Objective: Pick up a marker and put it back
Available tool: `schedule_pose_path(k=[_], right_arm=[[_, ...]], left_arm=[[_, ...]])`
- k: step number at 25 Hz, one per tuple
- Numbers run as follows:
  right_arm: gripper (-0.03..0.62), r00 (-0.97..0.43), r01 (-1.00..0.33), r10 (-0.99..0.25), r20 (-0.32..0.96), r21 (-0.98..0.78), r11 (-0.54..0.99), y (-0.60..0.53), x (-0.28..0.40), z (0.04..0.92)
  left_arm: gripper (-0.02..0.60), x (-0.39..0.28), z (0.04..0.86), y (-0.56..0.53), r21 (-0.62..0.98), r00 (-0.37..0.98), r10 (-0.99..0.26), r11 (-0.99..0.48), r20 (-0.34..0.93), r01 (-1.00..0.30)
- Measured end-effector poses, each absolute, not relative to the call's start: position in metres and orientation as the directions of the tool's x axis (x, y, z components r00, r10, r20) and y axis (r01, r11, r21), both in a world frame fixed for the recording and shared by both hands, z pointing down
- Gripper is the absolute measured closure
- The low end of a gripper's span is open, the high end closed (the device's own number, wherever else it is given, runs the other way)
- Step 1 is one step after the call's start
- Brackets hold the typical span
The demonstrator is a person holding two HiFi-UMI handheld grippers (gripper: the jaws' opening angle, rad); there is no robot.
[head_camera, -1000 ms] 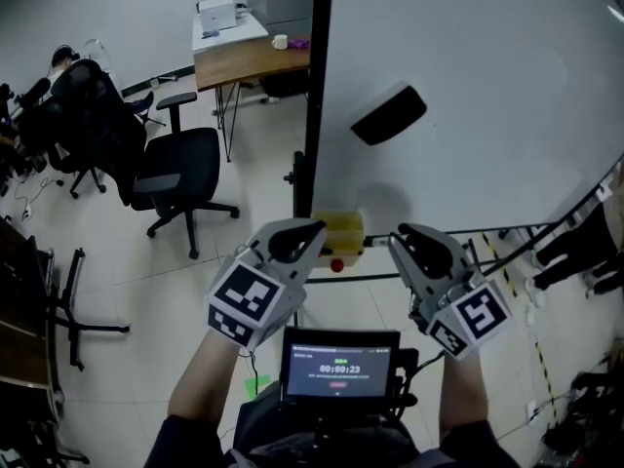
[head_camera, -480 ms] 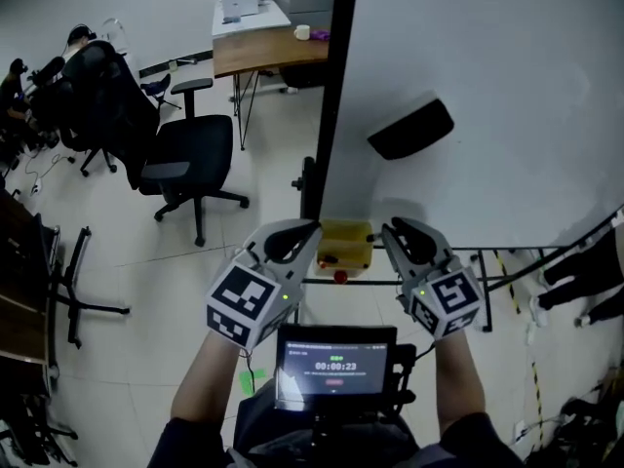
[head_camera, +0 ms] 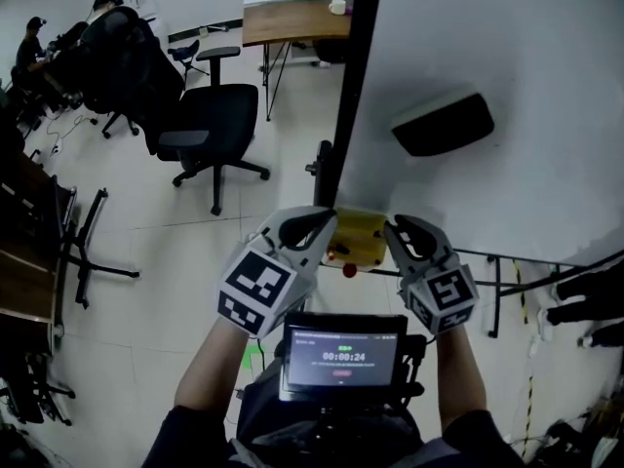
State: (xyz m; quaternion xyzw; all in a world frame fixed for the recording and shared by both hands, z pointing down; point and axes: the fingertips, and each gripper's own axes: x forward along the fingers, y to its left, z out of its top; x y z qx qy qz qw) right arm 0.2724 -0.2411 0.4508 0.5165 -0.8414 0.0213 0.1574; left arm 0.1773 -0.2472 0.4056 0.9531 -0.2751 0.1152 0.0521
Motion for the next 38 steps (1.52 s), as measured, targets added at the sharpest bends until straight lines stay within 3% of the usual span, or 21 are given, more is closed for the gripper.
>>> schedule_pose_path(k=[20,30,38], right_arm=[[0.488,-0.358,-0.867,-0.816,0.454,0.163,0.472,-0.253,0.264,0.519],[0.466,-0.345,-0.870,-0.826,0.445,0.179,0.460,-0.254,0.267,0.519],[0.447,-0.360,-0.875,-0.872,0.333,0.204,0.439,-0.241,0.263,0.462]], left_arm=[[0.581,0.161,0.420,-0.252,0.057,0.815,-0.506,-0.839,0.282,-0.541],[0.581,0.160,0.415,-0.254,0.047,0.824,-0.495,-0.849,0.275,-0.526],[0.581,0.167,0.396,-0.252,0.032,0.855,-0.463,-0.875,0.235,-0.483]])
